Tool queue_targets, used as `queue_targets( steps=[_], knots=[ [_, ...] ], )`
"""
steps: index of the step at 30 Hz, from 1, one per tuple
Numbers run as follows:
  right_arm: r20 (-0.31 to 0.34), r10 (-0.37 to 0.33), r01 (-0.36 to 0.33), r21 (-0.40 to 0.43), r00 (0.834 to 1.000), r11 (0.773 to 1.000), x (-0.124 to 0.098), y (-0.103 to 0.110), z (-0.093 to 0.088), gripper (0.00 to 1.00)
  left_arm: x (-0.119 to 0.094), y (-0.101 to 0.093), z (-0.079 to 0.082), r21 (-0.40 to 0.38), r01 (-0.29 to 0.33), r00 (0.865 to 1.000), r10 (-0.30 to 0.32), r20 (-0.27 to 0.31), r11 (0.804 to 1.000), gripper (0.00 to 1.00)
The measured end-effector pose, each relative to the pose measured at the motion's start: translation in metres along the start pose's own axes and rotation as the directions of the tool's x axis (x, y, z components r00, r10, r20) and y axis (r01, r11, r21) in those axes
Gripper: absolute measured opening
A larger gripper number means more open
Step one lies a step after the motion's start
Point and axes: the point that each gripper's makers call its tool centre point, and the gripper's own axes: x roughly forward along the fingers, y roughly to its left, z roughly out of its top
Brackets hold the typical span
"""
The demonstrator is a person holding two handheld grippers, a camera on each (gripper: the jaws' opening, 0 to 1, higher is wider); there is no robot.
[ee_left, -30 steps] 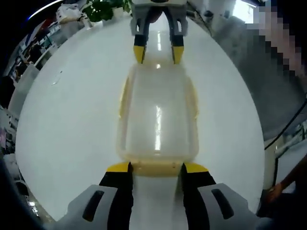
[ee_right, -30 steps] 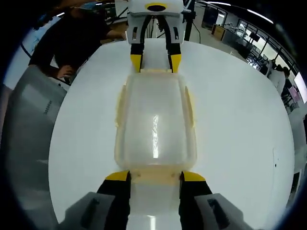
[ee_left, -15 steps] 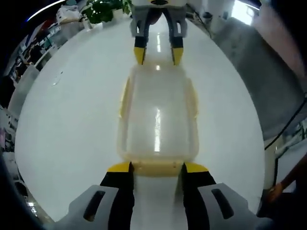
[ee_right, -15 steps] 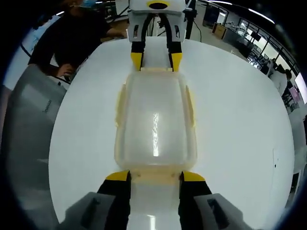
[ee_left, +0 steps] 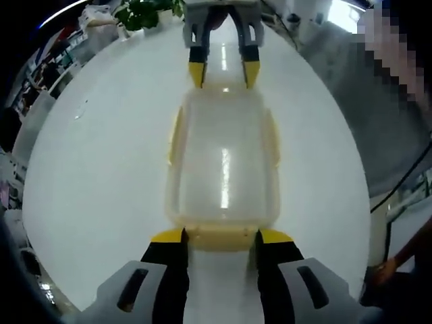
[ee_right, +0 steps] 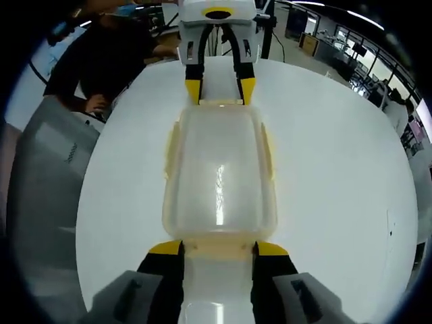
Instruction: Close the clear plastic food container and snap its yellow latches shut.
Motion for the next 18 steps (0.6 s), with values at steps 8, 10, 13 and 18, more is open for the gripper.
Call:
queue_targets(
  steps=[8,10,13,18],
  knots=[
    [0.017,0.023,-0.023,-0.004,1.000,1.000,-0.007,0.009,0.005,0.36,-0.007,-0.010,0.000,-0.013,0.020,1.000,-0.020,-0.005,1.000,0.37],
    [0.020,0.021,-0.021,-0.006,1.000,1.000,-0.009,0.010,0.005,0.36,-0.011,-0.011,0.001,-0.018,0.014,1.000,-0.014,-0.003,1.000,0.37],
    [0.026,0.025,-0.025,-0.009,0.999,1.000,-0.013,0.013,0.006,0.36,-0.016,-0.014,0.004,-0.015,0.009,1.000,-0.009,-0.005,1.000,0.37],
    [0.043,0.023,-0.022,-0.015,0.999,1.000,-0.022,0.015,0.009,0.36,-0.024,-0.018,0.007,-0.013,0.006,1.000,-0.006,-0.009,1.000,0.37]
  ],
)
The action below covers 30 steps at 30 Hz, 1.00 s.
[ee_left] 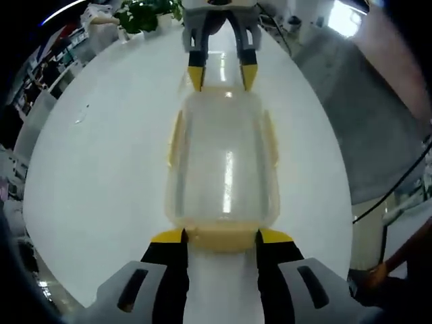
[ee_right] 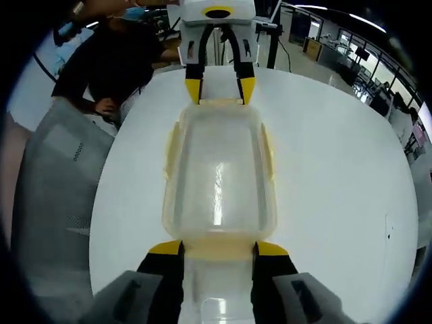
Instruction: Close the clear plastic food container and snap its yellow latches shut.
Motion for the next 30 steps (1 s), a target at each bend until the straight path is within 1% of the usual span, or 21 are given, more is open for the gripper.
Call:
queue_targets(
  steps=[3,6,8,9,17,25,30],
  knots=[
    [0.014,0.005,-0.005,0.006,1.000,1.000,-0.005,0.003,0.002,0.36,-0.005,-0.003,0.002,0.011,0.001,1.000,-0.001,-0.011,1.000,0.37],
    [0.016,-0.004,0.004,-0.002,1.000,1.000,-0.012,0.004,0.001,0.36,-0.012,-0.003,0.009,0.007,-0.008,1.000,0.008,-0.003,1.000,0.37],
    [0.022,0.002,-0.001,-0.005,1.000,1.000,-0.016,0.005,0.002,0.36,-0.016,-0.006,0.012,0.002,0.002,1.000,-0.002,-0.001,1.000,0.37],
    [0.024,0.001,-0.001,-0.005,1.000,1.000,-0.019,0.006,0.002,0.36,-0.018,-0.007,0.014,0.013,-0.004,1.000,0.004,-0.001,1.000,0.37],
    [0.037,-0.013,0.014,-0.008,0.999,1.000,-0.033,0.006,0.002,0.36,-0.030,-0.006,0.027,0.024,-0.027,1.000,0.027,-0.011,0.999,0.37],
    [0.035,-0.015,0.016,-0.021,0.999,1.000,-0.043,0.009,-0.002,0.36,-0.033,-0.011,0.037,0.013,-0.031,0.999,0.031,-0.019,0.999,0.37],
    [0.037,-0.017,0.018,-0.023,0.999,1.000,-0.050,0.006,-0.006,0.36,-0.034,-0.009,0.045,0.008,-0.045,0.999,0.045,-0.025,0.999,0.37]
  ],
)
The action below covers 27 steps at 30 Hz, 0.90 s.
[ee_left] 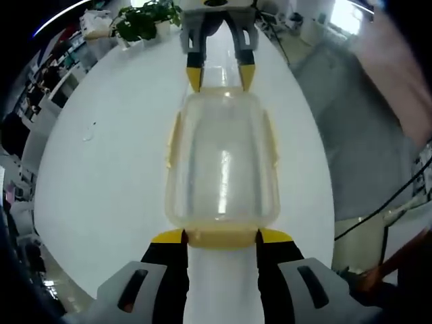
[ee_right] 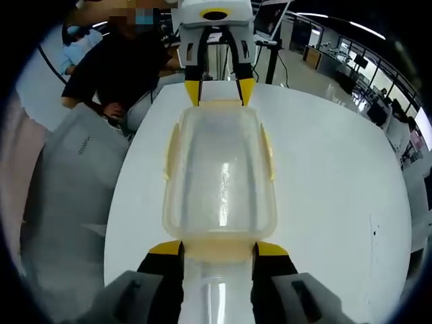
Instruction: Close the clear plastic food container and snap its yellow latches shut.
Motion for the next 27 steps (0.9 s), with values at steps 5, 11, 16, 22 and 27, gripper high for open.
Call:
queue_targets(
  steps=[5,11,16,22,27],
  knots=[
    [-0.003,0.000,0.000,-0.004,1.000,1.000,-0.009,0.000,-0.008,0.36,-0.001,0.000,0.010,-0.004,0.004,1.000,-0.004,0.013,1.000,0.37],
    [-0.007,-0.012,0.011,-0.004,1.000,1.000,-0.016,-0.003,-0.016,0.36,0.001,0.004,0.023,0.003,-0.009,1.000,0.009,0.009,1.000,0.37],
    [-0.018,-0.017,0.017,-0.007,1.000,1.000,-0.024,-0.004,-0.027,0.36,0.003,0.005,0.035,0.005,-0.012,1.000,0.012,0.010,1.000,0.37],
    [-0.023,-0.022,0.022,-0.003,0.999,1.000,-0.035,-0.005,-0.040,0.36,0.004,0.008,0.054,0.022,-0.018,1.000,0.018,0.018,1.000,0.37],
    [-0.030,-0.030,0.030,0.003,0.999,1.000,-0.043,-0.006,-0.052,0.36,0.010,0.009,0.066,0.031,-0.019,1.000,0.018,0.016,0.999,0.37]
  ],
)
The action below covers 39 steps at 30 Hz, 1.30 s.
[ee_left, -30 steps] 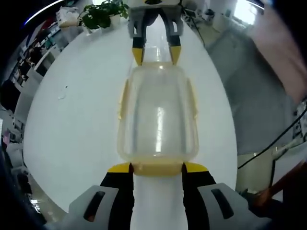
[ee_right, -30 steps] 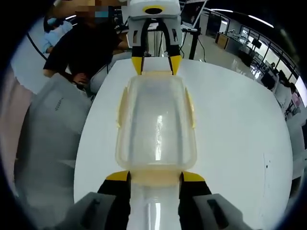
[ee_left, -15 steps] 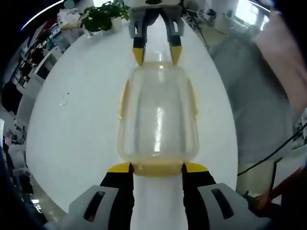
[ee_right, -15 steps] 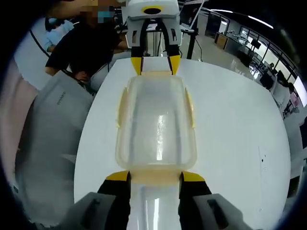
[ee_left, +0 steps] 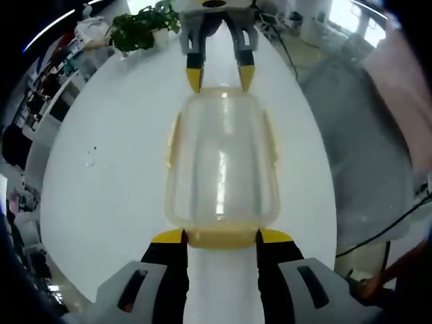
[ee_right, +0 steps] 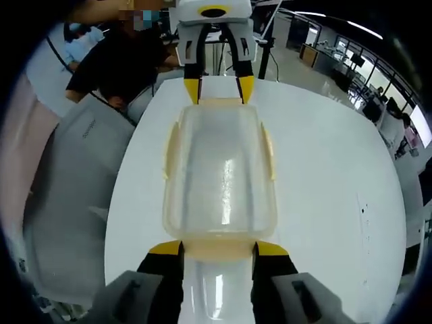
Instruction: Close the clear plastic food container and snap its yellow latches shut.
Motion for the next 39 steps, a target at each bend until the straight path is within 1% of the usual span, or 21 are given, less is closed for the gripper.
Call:
queue_targets(
  steps=[5,10,33,39],
  knots=[
    [-0.009,-0.006,0.006,0.003,1.000,1.000,-0.005,-0.001,-0.011,0.36,0.004,0.001,0.012,0.008,0.000,1.000,0.000,0.010,1.000,0.37],
    [-0.014,-0.008,0.009,0.005,1.000,1.000,-0.010,-0.001,-0.017,0.36,0.006,0.002,0.020,0.014,-0.001,1.000,0.001,0.014,1.000,0.37],
    [-0.025,-0.013,0.014,0.013,1.000,1.000,-0.019,-0.001,-0.035,0.37,0.013,0.004,0.039,0.027,0.001,1.000,-0.002,0.021,1.000,0.37],
    [-0.034,-0.009,0.010,0.016,0.999,1.000,-0.021,0.001,-0.041,0.37,0.015,0.003,0.044,0.027,0.007,0.999,-0.008,0.032,1.000,0.37]
  ],
)
